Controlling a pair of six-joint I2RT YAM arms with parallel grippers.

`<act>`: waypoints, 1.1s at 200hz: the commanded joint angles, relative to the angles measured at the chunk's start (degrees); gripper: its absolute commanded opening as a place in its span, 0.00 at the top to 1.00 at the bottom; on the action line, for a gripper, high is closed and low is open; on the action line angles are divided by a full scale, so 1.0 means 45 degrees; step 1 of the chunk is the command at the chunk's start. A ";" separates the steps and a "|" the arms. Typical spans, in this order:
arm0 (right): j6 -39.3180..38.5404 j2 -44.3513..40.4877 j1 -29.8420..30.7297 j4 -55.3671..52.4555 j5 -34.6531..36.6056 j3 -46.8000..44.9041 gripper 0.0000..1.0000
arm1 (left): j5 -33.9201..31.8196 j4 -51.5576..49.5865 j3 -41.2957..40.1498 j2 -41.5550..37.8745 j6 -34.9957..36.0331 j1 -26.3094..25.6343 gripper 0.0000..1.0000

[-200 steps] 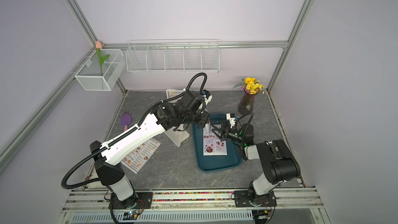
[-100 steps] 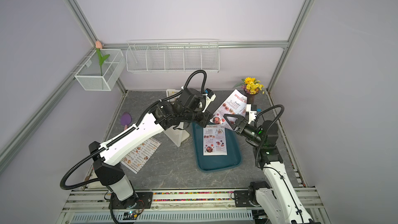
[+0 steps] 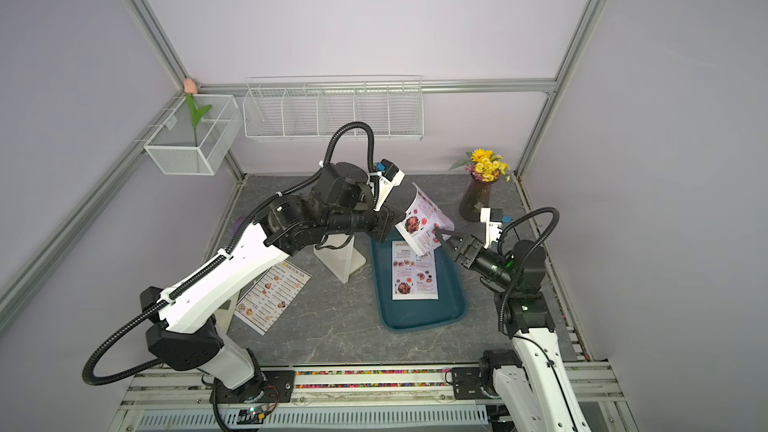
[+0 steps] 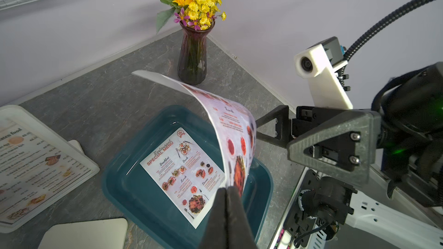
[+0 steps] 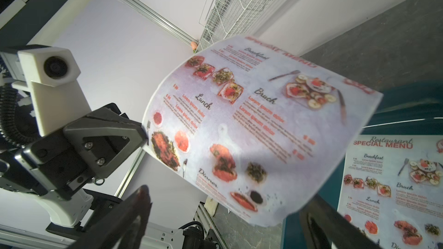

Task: Replace the menus in the menu holders
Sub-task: Pick up the menu from the storage box.

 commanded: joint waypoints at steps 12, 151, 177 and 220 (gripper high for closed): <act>0.0357 -0.0123 -0.0181 0.1734 -0.0285 -0.0636 0.00 | -0.0121 0.0126 -0.0397 -0.0389 -0.0126 0.0074 1.00; 0.3515 0.1177 0.0291 0.2323 0.0222 -0.1279 0.07 | 0.0670 0.0989 -0.0300 0.0318 -0.0287 0.0556 1.00; 0.3813 0.1609 0.0563 0.3069 0.0285 -0.1383 0.07 | 0.0821 0.1010 -0.0116 0.0404 -0.0261 0.0573 1.00; 0.4244 0.1886 0.0712 0.4117 0.0359 -0.1686 0.07 | 0.1254 0.1009 -0.0012 0.0357 -0.0332 0.0583 1.00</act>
